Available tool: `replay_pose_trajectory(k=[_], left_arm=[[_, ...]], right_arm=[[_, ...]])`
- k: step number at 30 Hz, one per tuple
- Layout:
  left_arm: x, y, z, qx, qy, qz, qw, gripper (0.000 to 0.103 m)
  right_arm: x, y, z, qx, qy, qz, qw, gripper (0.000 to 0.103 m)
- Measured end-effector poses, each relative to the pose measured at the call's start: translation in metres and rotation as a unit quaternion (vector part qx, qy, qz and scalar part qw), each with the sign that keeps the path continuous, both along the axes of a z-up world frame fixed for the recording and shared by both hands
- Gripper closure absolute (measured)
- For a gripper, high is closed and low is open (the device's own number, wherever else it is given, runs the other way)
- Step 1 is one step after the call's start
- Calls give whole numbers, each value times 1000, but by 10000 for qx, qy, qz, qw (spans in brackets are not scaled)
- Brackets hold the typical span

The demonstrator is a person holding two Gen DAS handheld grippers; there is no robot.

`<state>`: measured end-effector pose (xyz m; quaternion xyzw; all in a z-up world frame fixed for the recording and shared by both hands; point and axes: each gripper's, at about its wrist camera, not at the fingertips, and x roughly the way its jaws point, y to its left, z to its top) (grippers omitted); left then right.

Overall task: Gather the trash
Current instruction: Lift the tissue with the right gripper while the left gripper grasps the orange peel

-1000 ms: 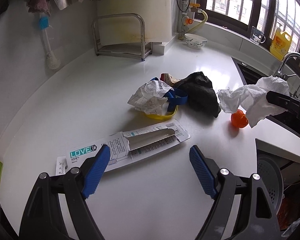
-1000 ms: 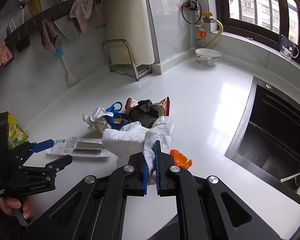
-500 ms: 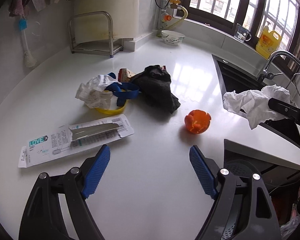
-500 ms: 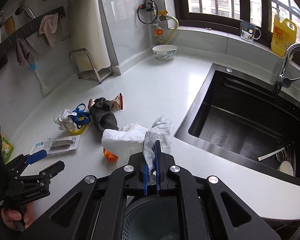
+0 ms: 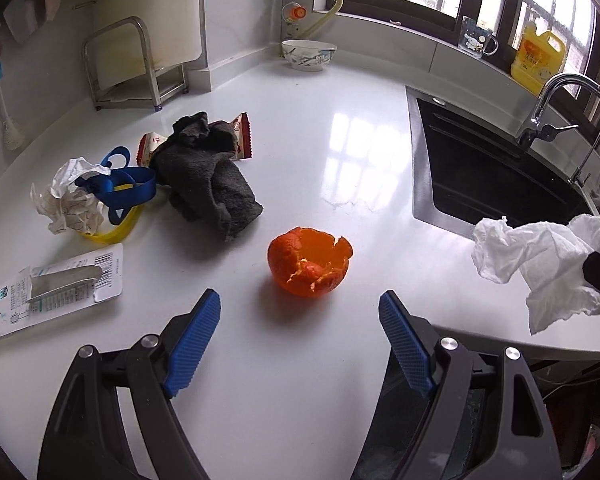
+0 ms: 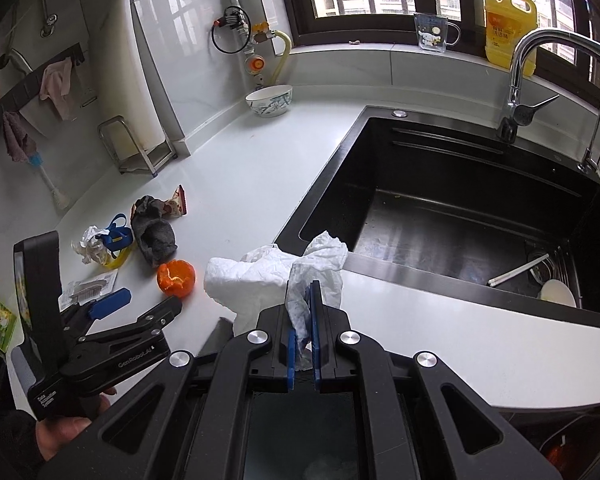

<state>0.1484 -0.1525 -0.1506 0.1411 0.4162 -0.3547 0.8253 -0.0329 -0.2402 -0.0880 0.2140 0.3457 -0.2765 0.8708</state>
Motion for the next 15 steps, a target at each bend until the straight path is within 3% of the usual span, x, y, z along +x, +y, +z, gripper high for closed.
replay_pose_trajectory(k=[5, 9, 11, 15], left_arm=[[8, -20, -16, 203, -12, 228, 9995, 23], [8, -27, -19, 290, -148, 336, 9989, 32], [7, -31, -18, 280, -182, 326, 9989, 39], [6, -36, -15, 354, -276, 403, 9982, 62]], right_arm=[[-13, -8, -7, 167, -59, -139, 9997, 97], [-18, -10, -12, 201, -28, -189, 9996, 97], [-20, -12, -14, 214, -5, -192, 9996, 97], [-19, -12, -16, 249, 0, -165, 9996, 97]])
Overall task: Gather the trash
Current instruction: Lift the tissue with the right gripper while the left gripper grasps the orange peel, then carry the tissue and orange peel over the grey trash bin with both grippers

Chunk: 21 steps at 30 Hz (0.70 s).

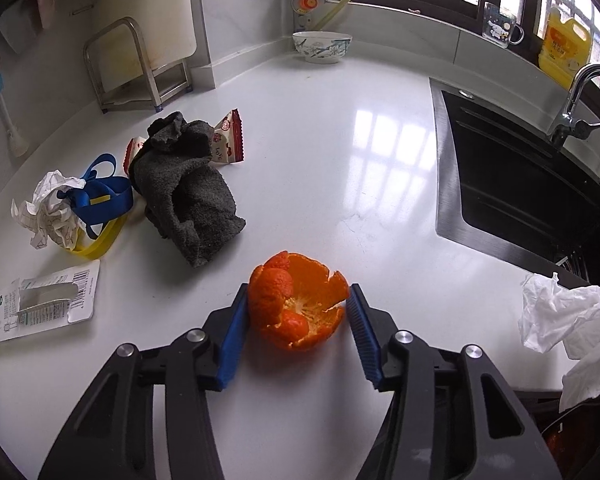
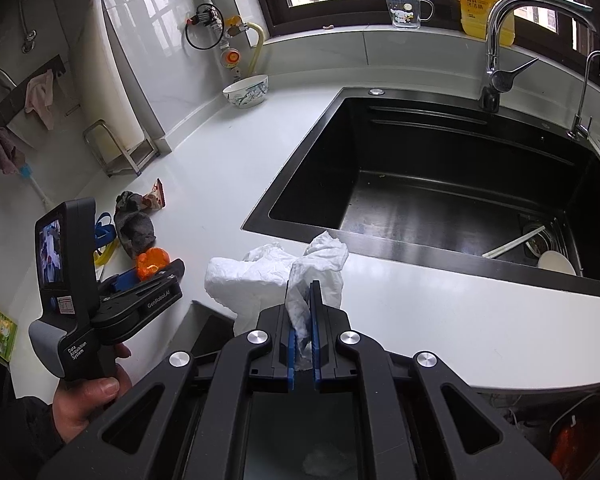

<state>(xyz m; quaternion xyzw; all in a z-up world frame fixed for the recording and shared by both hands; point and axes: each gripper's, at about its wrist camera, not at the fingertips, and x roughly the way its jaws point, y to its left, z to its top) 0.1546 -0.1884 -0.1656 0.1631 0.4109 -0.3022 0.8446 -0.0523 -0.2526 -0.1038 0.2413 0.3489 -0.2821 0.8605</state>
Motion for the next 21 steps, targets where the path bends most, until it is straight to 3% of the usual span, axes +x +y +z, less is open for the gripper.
replay_pose_trajectory(k=[4, 7, 21], left_arm=[[4, 6, 4, -88, 126, 57, 9999, 75], [2, 8, 7, -28, 165, 71, 9998, 77], [-23, 55, 39, 22, 167, 28, 9999, 79]], right_arm=[[2, 1, 0, 10, -14, 61, 10000, 97], [4, 3, 0, 40, -24, 101, 9999, 97], [-4, 22, 14, -86, 107, 604, 9981, 97]])
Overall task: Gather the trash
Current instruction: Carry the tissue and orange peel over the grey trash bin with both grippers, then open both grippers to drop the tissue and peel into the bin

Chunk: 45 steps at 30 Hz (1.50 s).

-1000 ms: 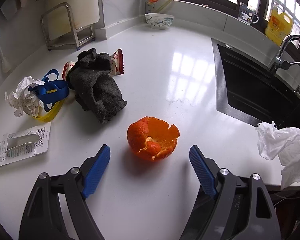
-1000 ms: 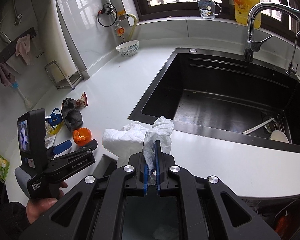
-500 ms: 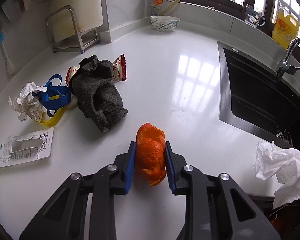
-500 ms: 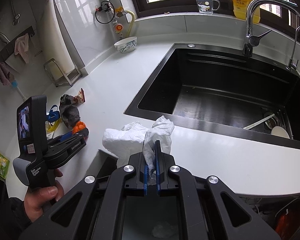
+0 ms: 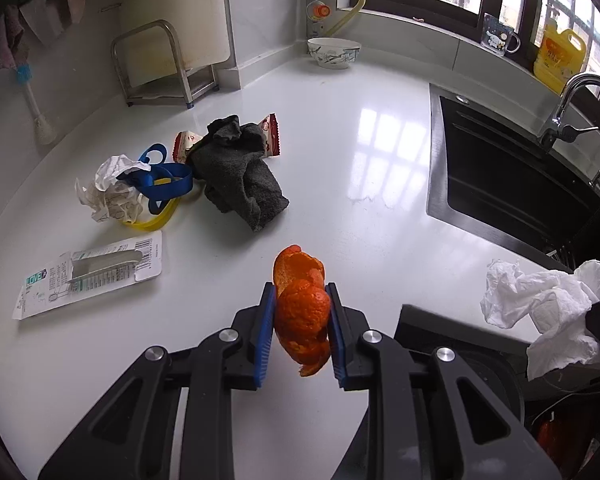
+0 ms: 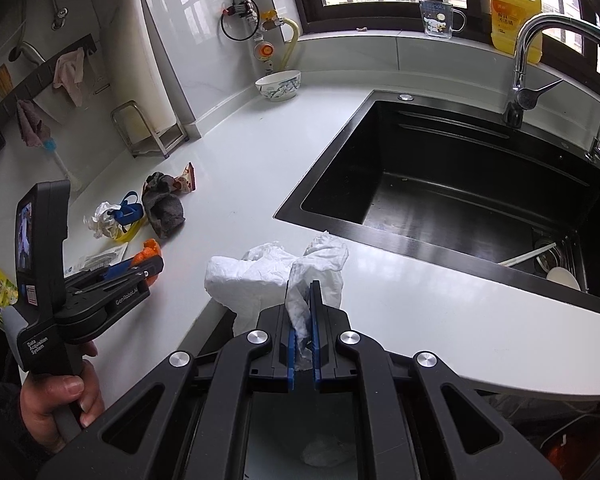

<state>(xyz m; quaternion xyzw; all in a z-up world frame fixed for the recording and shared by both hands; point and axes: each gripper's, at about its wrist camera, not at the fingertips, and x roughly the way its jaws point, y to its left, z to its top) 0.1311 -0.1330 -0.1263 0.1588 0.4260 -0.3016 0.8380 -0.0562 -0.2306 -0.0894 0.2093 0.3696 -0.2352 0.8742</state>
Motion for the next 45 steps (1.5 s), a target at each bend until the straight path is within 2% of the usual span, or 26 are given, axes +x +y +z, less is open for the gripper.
replay_pose_trajectory(k=[7, 14, 18, 22, 28, 35, 45], left_arm=[[-48, 27, 14, 52, 72, 121, 9999, 79], [-102, 34, -6, 344, 444, 335, 9979, 79], [-122, 35, -10, 289, 500, 568, 9967, 79], [-134, 35, -27, 236, 678, 857, 9937, 79], [-149, 34, -61, 371, 841, 1177, 9888, 79], [-152, 34, -82, 311, 897, 1468, 9846, 78], [-152, 30, -104, 379, 1003, 1746, 9788, 77]], right_arm=[[-22, 11, -6, 98, 311, 752, 9966, 97], [-42, 11, -23, 271, 558, 1481, 9870, 97], [-44, 12, -33, 315, 613, 1844, 9804, 97], [-41, 16, -52, 378, 767, 2162, 9726, 97], [-38, 15, -84, 509, 997, 2460, 9628, 97], [-27, 7, -115, 528, 1136, 2594, 9576, 97], [-5, 9, -142, 559, 1299, 2826, 9488, 97]])
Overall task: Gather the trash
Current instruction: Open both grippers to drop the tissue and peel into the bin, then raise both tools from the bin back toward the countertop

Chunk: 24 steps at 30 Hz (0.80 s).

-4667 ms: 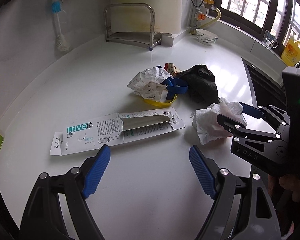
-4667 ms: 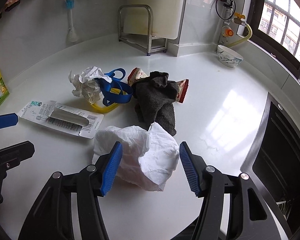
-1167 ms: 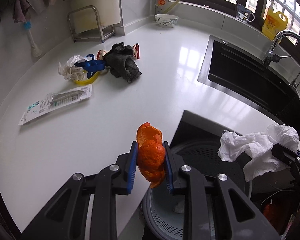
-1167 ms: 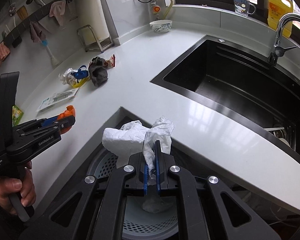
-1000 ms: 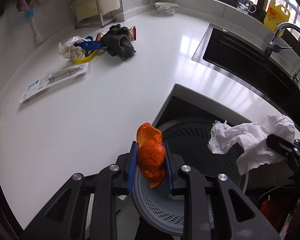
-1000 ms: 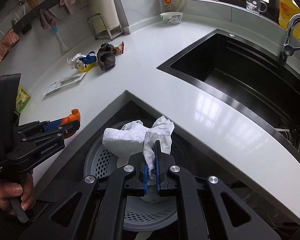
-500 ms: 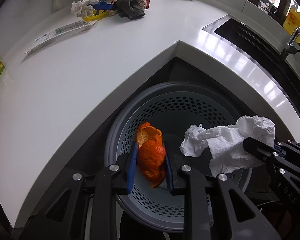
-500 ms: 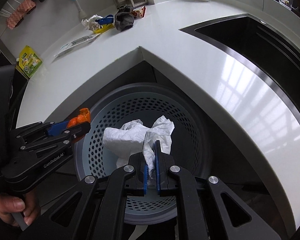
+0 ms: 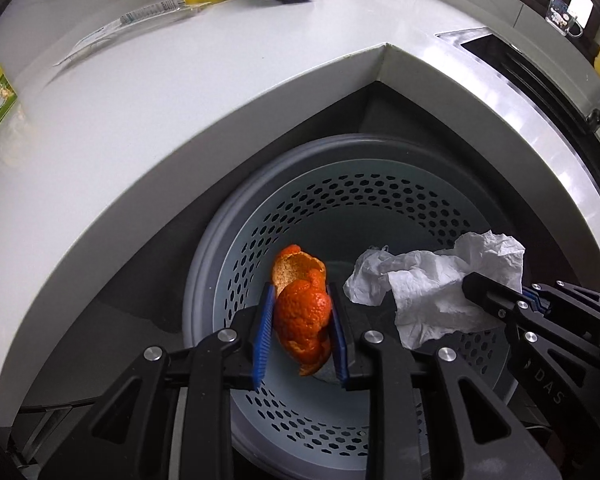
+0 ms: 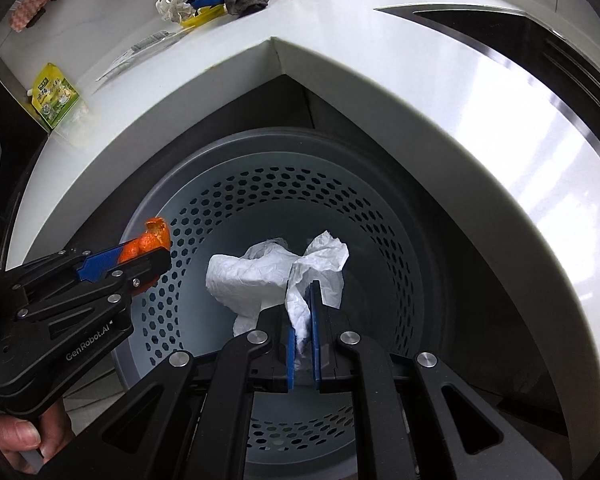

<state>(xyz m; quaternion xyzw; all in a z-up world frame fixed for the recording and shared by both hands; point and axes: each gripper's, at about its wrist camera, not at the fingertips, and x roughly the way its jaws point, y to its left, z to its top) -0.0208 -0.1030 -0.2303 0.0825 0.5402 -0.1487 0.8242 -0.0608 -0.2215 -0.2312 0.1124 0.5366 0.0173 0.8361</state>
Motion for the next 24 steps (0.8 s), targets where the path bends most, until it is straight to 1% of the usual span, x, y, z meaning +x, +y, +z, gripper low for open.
replay_pose_trajectory(k=[1, 3, 4, 5, 6, 7, 8, 9, 11, 14, 21, 24], left_arm=[[-1, 0, 0, -12, 4, 28, 10000, 74], [-1, 2, 1, -102, 28, 68, 9999, 74], [-2, 3, 1, -125, 27, 84, 9999, 73], [-1, 3, 3, -109, 9, 108, 9999, 72], [-2, 4, 3, -91, -10, 136, 9999, 67], [-2, 4, 4, -82, -28, 168, 9998, 59], [-4, 5, 6, -79, -60, 208, 9997, 53], [-5, 6, 8, -90, -107, 246, 9996, 43], [-7, 8, 12, -152, -149, 271, 9994, 42], [-7, 10, 13, -87, -179, 332, 9993, 42], [-14, 17, 20, -48, -182, 407, 9990, 42], [-17, 19, 22, -27, -138, 425, 9990, 42]], right_arm=[[1, 0, -1, -1, -1, 0, 10000, 97], [2, -1, -2, -27, -25, 5, 10000, 96], [2, -1, -1, -22, -64, 22, 10000, 95], [3, -2, 0, -20, -95, 43, 9999, 91], [1, -2, 1, -25, -127, 55, 9999, 87], [0, -3, 2, -35, -144, 60, 9999, 84], [0, -4, 2, -46, -150, 64, 9999, 76], [-3, -5, 3, -63, -156, 62, 9998, 68], [-4, -6, 4, -112, -184, 70, 9997, 64], [-9, -9, 7, -173, -190, 131, 9996, 63], [-18, -13, 10, -116, -130, 108, 9998, 63], [-14, -7, 13, -95, -109, 121, 9998, 63]])
